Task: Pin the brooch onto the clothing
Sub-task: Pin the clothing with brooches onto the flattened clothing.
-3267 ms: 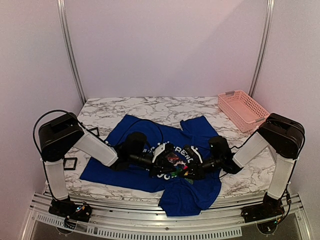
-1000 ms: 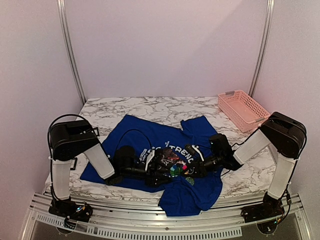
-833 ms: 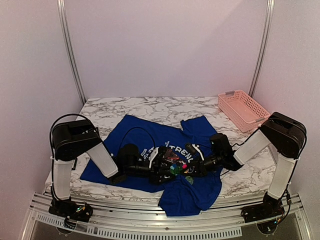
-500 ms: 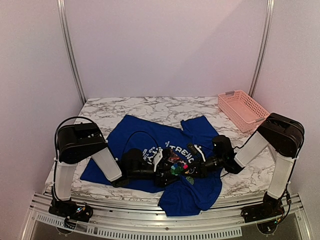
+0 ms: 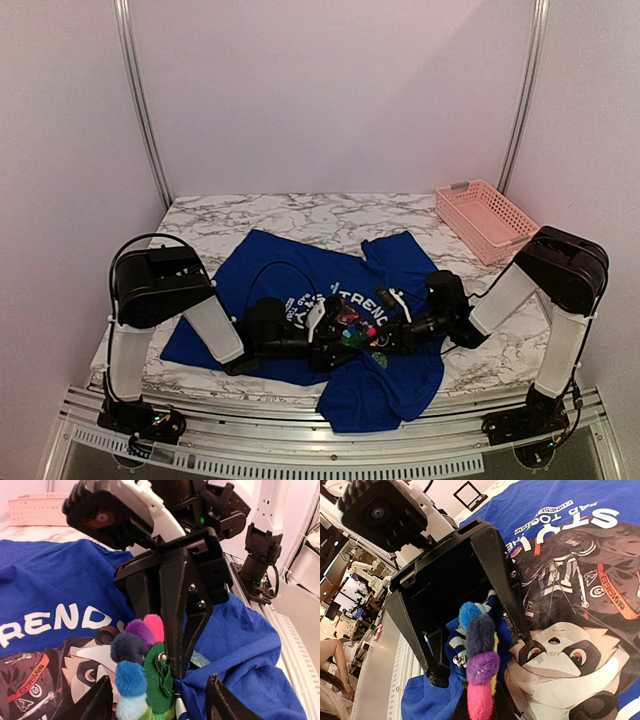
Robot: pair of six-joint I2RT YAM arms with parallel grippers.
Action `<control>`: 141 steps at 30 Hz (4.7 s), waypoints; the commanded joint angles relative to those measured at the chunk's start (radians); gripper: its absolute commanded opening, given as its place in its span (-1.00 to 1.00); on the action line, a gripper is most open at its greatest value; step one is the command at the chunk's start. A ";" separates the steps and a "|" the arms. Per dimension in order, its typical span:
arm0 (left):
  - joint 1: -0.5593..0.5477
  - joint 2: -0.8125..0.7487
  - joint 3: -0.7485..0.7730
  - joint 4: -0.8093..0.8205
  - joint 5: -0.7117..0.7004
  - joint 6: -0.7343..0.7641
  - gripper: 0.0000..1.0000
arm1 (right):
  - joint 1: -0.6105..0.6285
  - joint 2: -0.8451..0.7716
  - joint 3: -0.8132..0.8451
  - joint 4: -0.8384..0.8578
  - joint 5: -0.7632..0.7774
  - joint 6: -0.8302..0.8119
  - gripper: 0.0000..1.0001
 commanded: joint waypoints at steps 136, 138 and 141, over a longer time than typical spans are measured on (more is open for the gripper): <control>0.017 0.055 0.058 0.090 0.170 -0.017 -0.24 | -0.006 0.012 -0.045 0.153 -0.054 -0.006 -1.00; 0.019 0.058 0.067 0.097 0.170 -0.025 -0.20 | -0.006 0.009 -0.048 0.153 -0.052 -0.006 -1.00; 0.021 0.064 0.081 0.100 0.186 -0.031 -0.19 | -0.006 0.007 -0.050 0.155 -0.052 -0.008 -1.00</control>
